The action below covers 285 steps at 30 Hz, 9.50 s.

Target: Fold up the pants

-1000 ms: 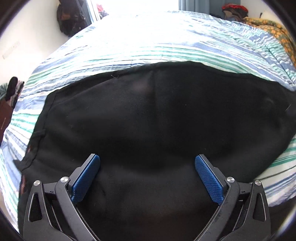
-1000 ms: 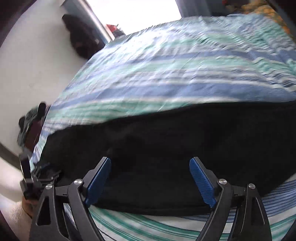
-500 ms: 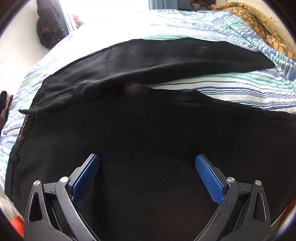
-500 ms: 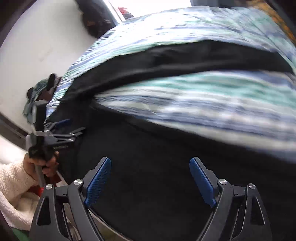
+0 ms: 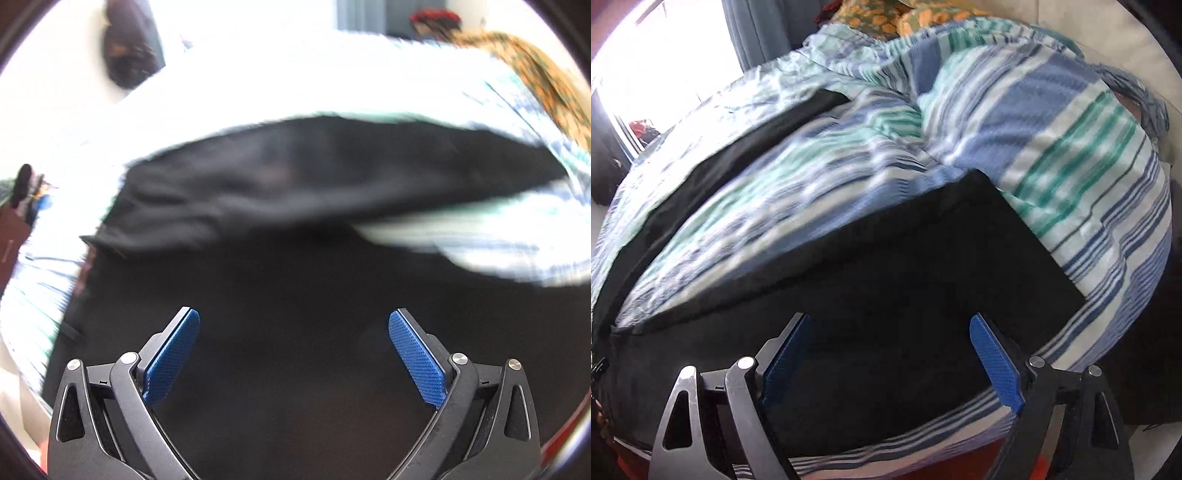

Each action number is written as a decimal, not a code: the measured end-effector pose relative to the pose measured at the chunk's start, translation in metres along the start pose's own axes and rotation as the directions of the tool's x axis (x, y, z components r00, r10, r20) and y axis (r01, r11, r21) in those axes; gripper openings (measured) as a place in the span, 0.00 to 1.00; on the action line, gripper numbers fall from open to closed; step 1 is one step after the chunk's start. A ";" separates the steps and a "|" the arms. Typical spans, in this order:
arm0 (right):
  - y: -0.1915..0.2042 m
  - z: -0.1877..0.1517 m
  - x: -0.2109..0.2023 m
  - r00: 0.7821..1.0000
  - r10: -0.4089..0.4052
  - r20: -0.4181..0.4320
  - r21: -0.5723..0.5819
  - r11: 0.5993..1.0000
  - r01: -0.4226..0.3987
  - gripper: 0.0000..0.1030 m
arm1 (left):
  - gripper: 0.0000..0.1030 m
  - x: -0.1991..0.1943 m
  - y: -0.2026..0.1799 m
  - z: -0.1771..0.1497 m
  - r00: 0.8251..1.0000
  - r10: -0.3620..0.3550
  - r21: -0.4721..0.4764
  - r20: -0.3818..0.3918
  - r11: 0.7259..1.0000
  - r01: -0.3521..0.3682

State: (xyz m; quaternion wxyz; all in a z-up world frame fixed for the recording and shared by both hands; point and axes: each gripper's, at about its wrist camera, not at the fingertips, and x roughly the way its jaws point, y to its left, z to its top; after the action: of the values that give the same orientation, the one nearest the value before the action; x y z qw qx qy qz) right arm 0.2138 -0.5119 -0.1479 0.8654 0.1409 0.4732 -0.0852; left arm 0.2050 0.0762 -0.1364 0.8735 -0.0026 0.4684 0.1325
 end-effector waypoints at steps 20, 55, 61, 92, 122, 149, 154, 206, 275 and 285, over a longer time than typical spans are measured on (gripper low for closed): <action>0.466 0.000 0.057 0.914 0.382 -0.137 -0.670 0.644 -0.370 0.85 | 1.00 0.080 0.076 0.012 0.994 0.074 -0.146 0.081 0.987 -0.061; 0.120 0.027 0.077 0.997 0.062 0.053 -0.477 0.878 -0.029 0.98 | 1.00 0.088 0.074 0.016 0.991 0.100 -0.132 0.084 0.987 -0.088; 0.106 0.027 0.116 0.995 0.093 -0.030 -0.433 0.896 -0.097 1.00 | 1.00 0.088 0.072 0.017 0.990 0.116 -0.124 0.077 0.987 -0.106; 0.108 0.030 0.117 0.996 0.083 -0.030 -0.444 0.892 -0.088 1.00 | 1.00 0.091 0.073 0.017 0.987 0.139 -0.127 0.080 0.984 -0.128; 0.107 0.029 0.116 0.996 0.091 -0.026 -0.439 0.894 -0.093 1.00 | 1.00 0.023 -0.052 0.066 0.977 -0.212 0.233 0.029 0.952 0.200; 0.099 0.029 0.111 0.986 0.162 -0.035 -0.394 0.905 -0.163 1.00 | 0.99 0.088 -0.050 0.106 0.989 -0.151 0.028 0.008 0.988 0.151; 0.101 0.030 0.112 0.987 0.158 -0.041 -0.394 0.905 -0.161 1.00 | 0.99 0.116 -0.030 0.071 0.990 -0.143 -0.026 0.011 0.989 0.143; -0.033 0.020 -0.044 0.944 0.159 0.289 0.077 0.979 -0.189 0.80 | 0.99 0.100 -0.037 0.087 0.990 -0.089 -0.045 -0.108 0.995 0.084; 0.075 -0.103 0.002 0.843 0.502 0.196 0.230 0.812 -0.537 0.93 | 1.00 -0.009 -0.036 -0.091 0.973 -0.225 0.160 -0.049 0.960 0.230; 0.038 -0.096 0.019 0.870 0.457 0.187 0.376 0.784 -0.493 0.41 | 1.00 -0.010 -0.037 -0.093 0.975 -0.218 0.157 -0.041 0.962 0.222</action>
State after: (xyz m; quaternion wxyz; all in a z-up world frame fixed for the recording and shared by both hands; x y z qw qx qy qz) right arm 0.1586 -0.4450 -0.2071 0.8286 0.4308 0.3561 0.0318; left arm 0.1327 0.0268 -0.1845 0.8747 0.0142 0.4845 -0.0037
